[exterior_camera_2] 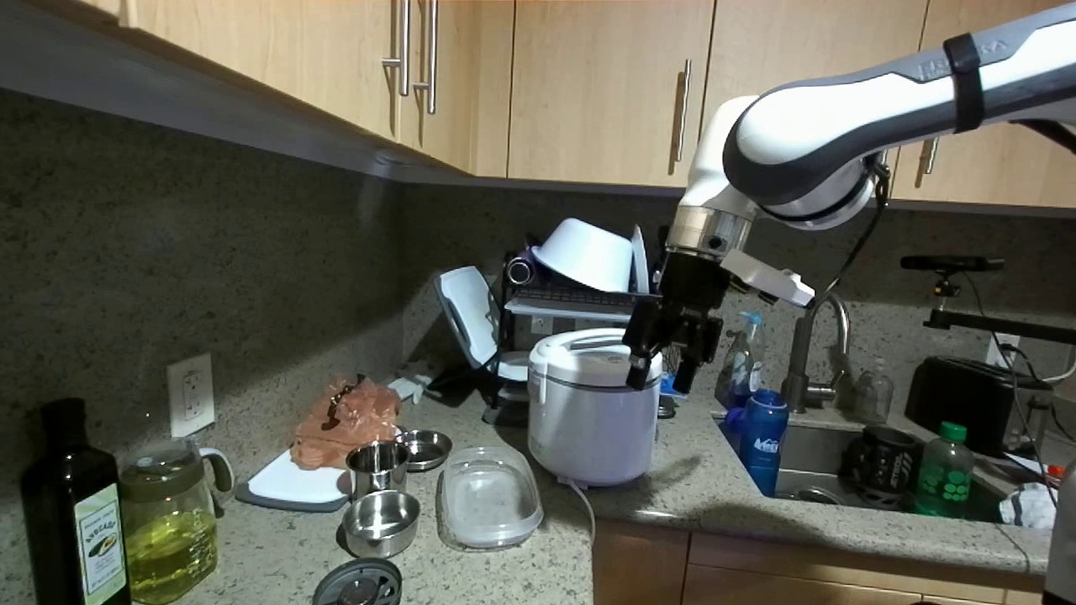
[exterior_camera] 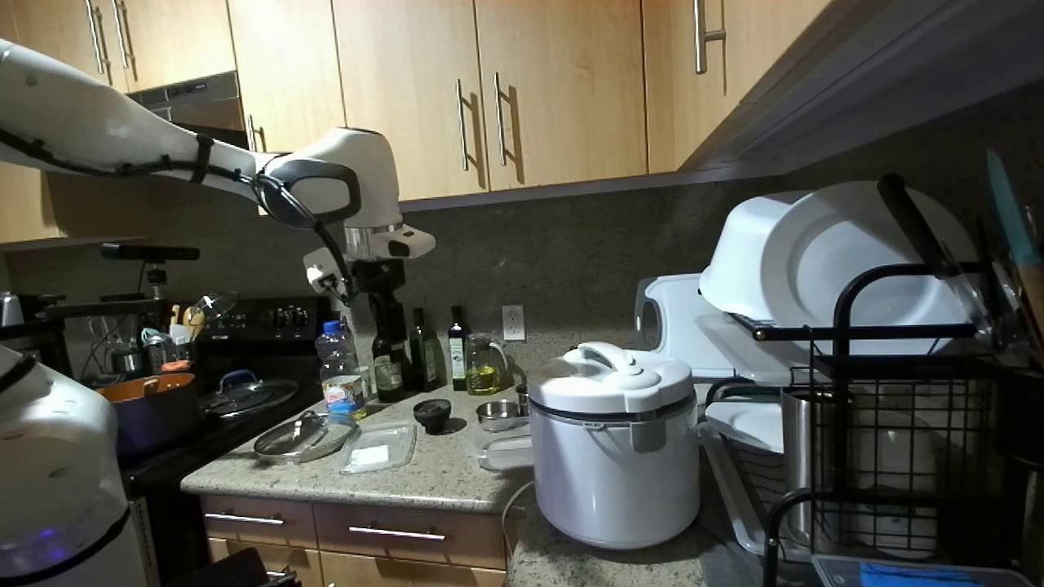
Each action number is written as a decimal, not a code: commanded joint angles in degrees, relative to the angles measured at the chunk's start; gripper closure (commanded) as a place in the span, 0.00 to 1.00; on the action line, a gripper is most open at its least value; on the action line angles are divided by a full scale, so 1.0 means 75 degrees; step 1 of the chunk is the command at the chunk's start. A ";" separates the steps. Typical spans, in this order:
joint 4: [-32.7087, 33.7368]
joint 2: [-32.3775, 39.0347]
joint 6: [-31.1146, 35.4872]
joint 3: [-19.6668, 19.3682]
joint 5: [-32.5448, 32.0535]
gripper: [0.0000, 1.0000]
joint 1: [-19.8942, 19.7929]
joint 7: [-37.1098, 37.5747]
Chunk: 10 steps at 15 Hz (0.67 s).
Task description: Open the lid of the white appliance
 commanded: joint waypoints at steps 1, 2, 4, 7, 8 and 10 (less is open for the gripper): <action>-0.0101 -0.0155 0.0267 -0.0013 0.0436 0.00 -0.0419 0.0815; -0.0115 -0.0183 0.0301 -0.0020 0.0467 0.00 -0.0564 0.1047; -0.0120 -0.0234 0.0318 -0.0004 0.0442 0.00 -0.0864 0.1572; -0.0057 -0.0316 0.0312 0.0031 0.0424 0.00 -0.1286 0.2401; -0.0011 -0.0365 0.0328 0.0035 0.0395 0.00 -0.1435 0.2654; 0.0114 -0.0421 0.0412 0.0052 0.0262 0.00 -0.1772 0.3136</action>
